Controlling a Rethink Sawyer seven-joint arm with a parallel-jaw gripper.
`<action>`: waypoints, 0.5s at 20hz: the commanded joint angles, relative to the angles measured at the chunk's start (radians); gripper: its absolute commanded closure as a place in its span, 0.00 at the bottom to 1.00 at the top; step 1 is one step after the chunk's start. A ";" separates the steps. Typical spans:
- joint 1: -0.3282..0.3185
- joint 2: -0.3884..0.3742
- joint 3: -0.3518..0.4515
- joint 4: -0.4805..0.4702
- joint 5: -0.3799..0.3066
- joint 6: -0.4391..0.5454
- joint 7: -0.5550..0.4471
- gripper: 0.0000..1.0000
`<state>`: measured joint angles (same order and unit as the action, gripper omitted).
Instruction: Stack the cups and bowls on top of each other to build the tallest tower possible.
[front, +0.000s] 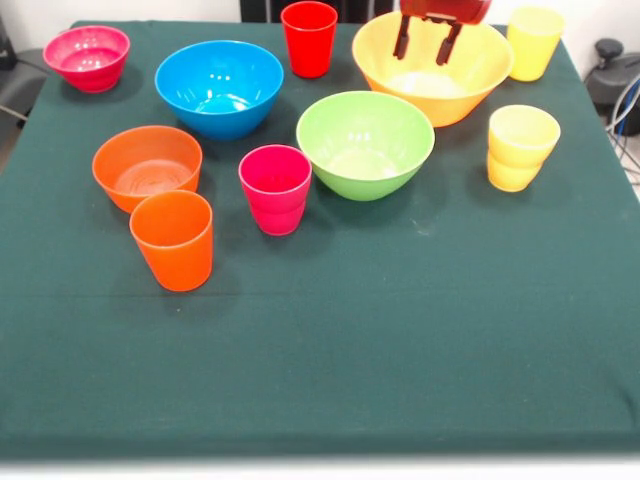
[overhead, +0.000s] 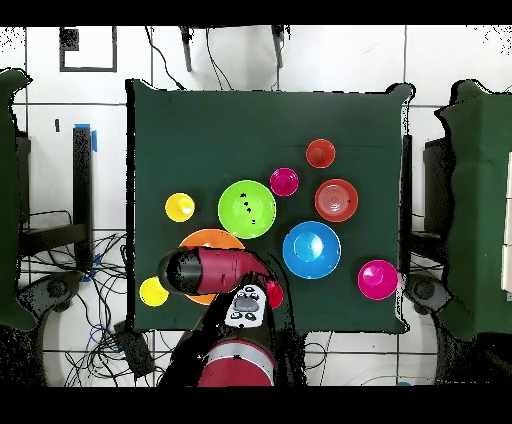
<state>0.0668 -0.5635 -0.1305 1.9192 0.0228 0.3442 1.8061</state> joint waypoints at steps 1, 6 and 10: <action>-0.011 0.008 0.074 -0.040 -0.017 -0.068 0.115 0.00; -0.010 0.011 0.074 -0.040 -0.019 -0.075 0.116 0.00; -0.009 0.010 0.073 -0.034 -0.019 -0.089 0.121 0.00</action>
<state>0.0668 -0.5635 -0.1305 1.9192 0.0228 0.3442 1.8061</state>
